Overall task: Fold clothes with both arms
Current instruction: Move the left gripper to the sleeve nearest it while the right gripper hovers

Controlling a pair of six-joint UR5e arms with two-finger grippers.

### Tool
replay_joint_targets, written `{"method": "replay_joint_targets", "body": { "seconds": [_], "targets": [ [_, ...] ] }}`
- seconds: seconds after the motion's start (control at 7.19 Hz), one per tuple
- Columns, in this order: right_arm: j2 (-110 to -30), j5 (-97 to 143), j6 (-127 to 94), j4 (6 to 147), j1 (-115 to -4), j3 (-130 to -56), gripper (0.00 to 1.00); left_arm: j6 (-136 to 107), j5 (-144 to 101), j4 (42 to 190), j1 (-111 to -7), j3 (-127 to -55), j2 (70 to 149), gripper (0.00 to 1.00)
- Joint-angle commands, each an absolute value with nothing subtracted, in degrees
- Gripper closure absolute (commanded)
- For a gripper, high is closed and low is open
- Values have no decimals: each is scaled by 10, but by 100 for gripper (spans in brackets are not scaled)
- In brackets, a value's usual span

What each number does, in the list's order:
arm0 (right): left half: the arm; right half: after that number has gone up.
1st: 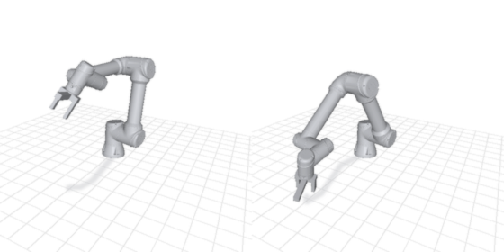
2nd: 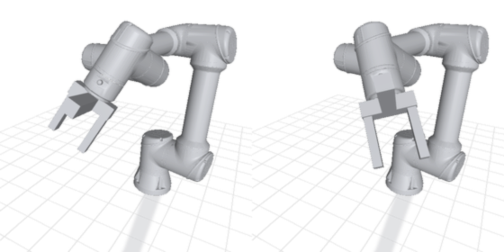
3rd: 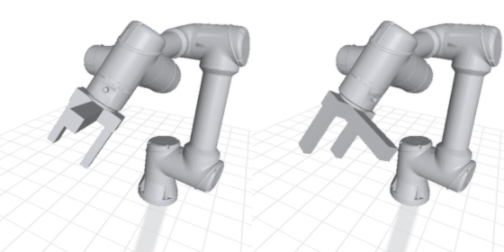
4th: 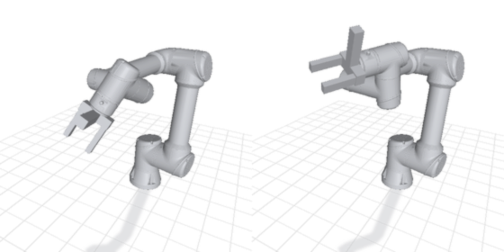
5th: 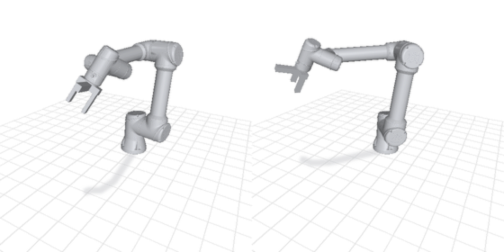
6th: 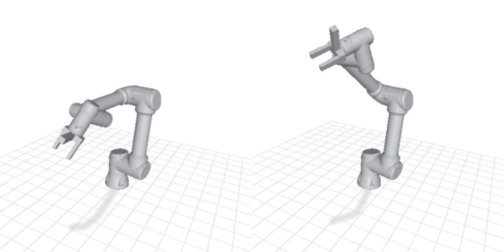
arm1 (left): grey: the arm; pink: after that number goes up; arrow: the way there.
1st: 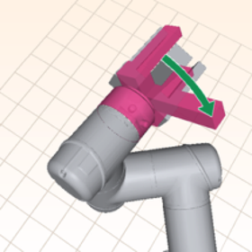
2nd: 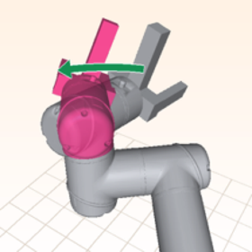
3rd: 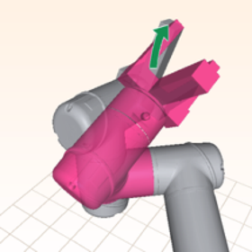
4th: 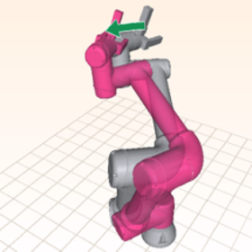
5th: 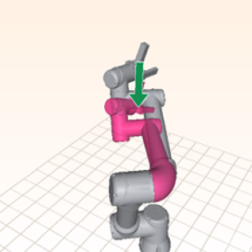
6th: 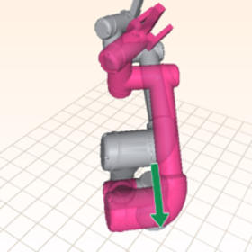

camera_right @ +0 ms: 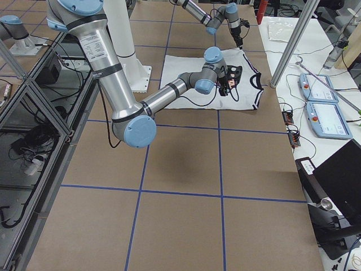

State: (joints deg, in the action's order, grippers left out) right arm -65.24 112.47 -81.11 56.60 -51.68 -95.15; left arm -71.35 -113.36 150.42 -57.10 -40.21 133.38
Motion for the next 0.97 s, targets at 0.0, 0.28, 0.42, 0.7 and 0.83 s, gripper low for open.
{"method": "replay_joint_targets", "body": {
  "seconds": [0.0, 0.28, 0.42, 0.7, 0.83],
  "targets": [
    [-652, 1124, -811, 566, -517, -951, 0, -712, -1131, 1505, -570, -401, 1334, 51],
    [-650, 1123, -812, 566, -516, -949, 0, -709, -1129, 1509, -570, -400, 1333, 57],
    [-650, 1123, -812, 566, -516, -949, 0, -708, -1122, 1510, -570, -395, 1333, 57],
    [-650, 1123, -812, 566, -515, -950, 0, -704, -1115, 1510, -570, -395, 1333, 67],
    [-649, 1123, -812, 567, -516, -951, 0, -704, -1115, 1515, -570, -395, 1333, 100]
  ]
}}
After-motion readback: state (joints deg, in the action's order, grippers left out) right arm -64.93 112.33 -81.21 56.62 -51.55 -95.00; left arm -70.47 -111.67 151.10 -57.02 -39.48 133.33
